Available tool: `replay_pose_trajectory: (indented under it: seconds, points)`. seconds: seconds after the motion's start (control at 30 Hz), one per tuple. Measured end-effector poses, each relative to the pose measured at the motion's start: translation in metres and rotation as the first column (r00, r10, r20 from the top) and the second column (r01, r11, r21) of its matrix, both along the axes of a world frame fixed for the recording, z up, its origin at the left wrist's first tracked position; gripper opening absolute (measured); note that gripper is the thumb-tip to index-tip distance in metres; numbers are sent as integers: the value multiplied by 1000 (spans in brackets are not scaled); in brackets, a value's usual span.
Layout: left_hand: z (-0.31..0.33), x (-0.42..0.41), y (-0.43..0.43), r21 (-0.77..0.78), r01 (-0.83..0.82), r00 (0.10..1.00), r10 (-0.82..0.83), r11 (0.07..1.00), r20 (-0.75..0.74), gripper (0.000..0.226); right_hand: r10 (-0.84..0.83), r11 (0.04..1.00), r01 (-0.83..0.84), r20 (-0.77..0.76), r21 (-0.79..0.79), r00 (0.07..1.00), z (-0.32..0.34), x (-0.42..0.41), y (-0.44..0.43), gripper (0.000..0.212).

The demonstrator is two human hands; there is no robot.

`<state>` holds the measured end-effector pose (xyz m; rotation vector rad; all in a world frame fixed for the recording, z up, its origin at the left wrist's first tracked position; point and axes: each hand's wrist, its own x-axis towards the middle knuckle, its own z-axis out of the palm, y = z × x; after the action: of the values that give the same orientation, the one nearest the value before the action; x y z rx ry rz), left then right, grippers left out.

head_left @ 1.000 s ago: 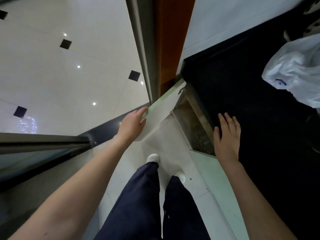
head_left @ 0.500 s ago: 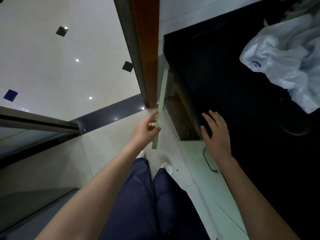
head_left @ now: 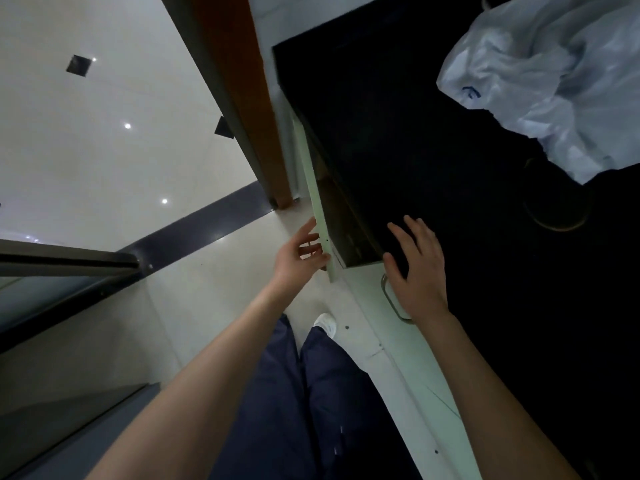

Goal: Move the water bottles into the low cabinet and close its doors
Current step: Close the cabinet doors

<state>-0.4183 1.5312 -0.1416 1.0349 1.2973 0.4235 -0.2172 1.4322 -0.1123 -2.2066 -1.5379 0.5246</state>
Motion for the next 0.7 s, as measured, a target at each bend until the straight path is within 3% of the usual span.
replay_pose_trajectory:
  seconds: [0.3,0.7]
  points:
    - [0,40,-11,28,-82,996,81,996,38,72,-14,999,15,-25,33,1000,-5,3,1,48]
    - [-6,66,-10,69,-47,997,43,997,63,74,-11,1000,11,-31,19,999,-6,4,1,47]
